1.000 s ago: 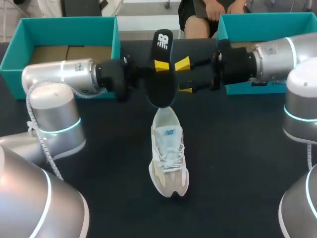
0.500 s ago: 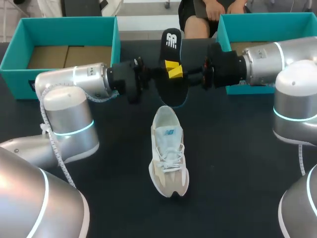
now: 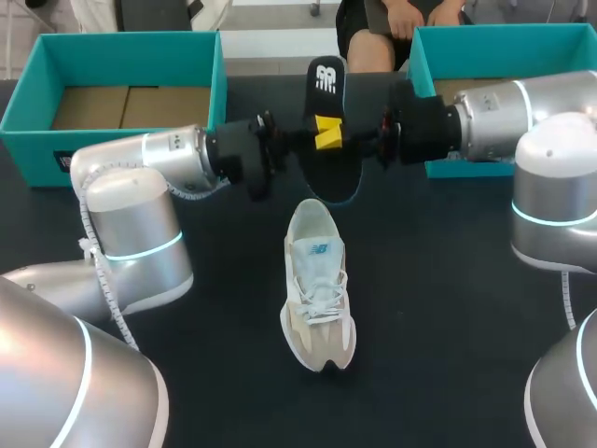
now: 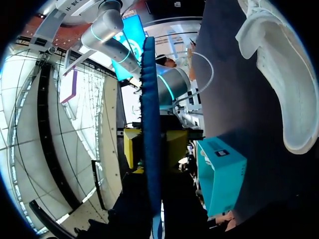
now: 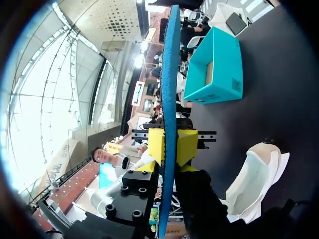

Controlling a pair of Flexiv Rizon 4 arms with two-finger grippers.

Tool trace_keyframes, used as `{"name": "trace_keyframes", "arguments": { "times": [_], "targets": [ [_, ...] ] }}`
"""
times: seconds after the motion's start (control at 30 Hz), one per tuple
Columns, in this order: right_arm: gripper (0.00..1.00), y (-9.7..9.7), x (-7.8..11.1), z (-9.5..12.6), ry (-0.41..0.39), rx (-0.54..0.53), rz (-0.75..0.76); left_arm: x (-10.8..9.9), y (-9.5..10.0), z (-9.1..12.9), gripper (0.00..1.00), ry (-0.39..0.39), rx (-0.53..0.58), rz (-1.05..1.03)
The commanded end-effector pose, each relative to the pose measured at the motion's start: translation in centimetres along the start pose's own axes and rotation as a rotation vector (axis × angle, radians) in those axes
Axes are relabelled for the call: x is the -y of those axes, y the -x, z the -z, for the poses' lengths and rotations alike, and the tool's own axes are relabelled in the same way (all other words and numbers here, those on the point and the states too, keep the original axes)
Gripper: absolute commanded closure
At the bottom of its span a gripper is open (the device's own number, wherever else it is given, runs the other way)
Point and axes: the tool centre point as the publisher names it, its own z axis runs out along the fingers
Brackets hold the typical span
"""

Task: Take the shoe out of the shoebox, open the shoe tongue, remove and reinsert the insole, then place the shoe into the shoebox

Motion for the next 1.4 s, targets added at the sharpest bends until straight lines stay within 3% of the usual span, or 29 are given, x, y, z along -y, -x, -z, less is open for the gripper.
{"name": "trace_keyframes", "arguments": {
  "times": [0.03,0.27,0.47,0.7,0.73,0.77,1.13,1.4],
  "targets": [
    [0.82,0.1,0.1,-0.3,0.003,0.001,-0.002,0.1,-0.1,0.0,1.0,0.008,0.002,-0.002],
    [0.82,0.2,0.3,-0.3,0.005,-0.002,-0.004,0.1,0.0,0.0,1.0,0.022,0.008,-0.004],
    [1.0,0.2,0.3,-0.3,0.006,-0.001,-0.001,0.1,0.1,0.0,1.0,0.024,0.012,-0.005],
    [1.0,0.1,0.3,-0.4,0.005,0.004,0.004,0.5,0.5,0.2,1.0,0.018,-0.001,0.039],
    [1.0,0.1,0.3,-0.5,0.005,0.006,0.004,0.5,0.6,0.3,0.05,0.027,-0.007,0.032],
    [1.0,0.1,0.3,-0.5,0.006,0.008,0.005,0.4,0.7,0.4,0.0,0.029,-0.006,0.042],
    [1.0,0.2,0.0,0.4,0.047,0.057,0.041,-0.3,1.9,4.3,0.0,0.058,-0.134,0.332],
    [1.0,0.5,-0.2,1.0,0.09,0.07,0.106,-0.3,1.3,7.8,0.0,0.124,-0.269,0.578]
  ]
}}
